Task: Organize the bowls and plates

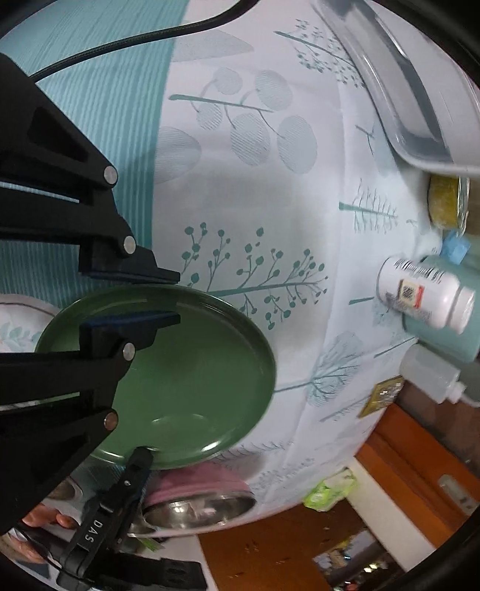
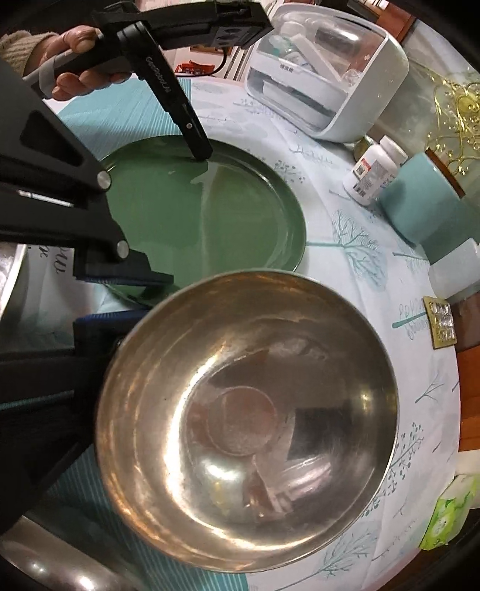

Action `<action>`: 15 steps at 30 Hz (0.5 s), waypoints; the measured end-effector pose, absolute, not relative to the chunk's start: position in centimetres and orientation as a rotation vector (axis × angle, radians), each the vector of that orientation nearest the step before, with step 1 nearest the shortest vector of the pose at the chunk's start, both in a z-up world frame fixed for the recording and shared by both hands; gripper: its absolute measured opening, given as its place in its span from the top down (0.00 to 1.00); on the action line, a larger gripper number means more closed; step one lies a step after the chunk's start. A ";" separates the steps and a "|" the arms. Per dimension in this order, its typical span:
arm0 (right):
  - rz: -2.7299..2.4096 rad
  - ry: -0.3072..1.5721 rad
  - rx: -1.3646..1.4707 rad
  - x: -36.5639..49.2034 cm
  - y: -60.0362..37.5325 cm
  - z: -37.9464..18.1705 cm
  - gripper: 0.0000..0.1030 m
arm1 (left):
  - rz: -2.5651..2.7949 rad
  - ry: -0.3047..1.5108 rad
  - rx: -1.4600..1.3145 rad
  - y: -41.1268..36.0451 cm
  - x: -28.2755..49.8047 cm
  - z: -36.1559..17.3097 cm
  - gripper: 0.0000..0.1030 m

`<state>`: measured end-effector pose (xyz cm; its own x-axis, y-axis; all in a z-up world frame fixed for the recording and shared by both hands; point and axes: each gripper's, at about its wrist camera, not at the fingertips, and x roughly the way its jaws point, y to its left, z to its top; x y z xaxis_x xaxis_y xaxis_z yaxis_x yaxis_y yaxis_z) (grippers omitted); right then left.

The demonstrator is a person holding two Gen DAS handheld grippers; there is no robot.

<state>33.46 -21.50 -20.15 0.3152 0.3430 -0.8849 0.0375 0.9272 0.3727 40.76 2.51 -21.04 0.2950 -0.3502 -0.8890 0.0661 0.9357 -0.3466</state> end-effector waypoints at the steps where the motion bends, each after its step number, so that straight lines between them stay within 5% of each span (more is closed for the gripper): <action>1: 0.211 1.230 0.350 33.3 -21.4 -19.7 0.89 | -0.282 1.236 -0.276 2.7 40.5 -20.7 0.88; 15: 0.376 1.116 0.319 27.8 -19.0 -12.0 0.91 | -0.287 1.147 -0.313 7.4 30.2 -11.9 0.88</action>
<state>27.77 -19.03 -12.03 0.3884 0.4461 -0.8063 -0.1323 0.8930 0.4303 30.20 7.36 -11.88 0.3842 -0.3790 -0.8418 0.0628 0.9205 -0.3858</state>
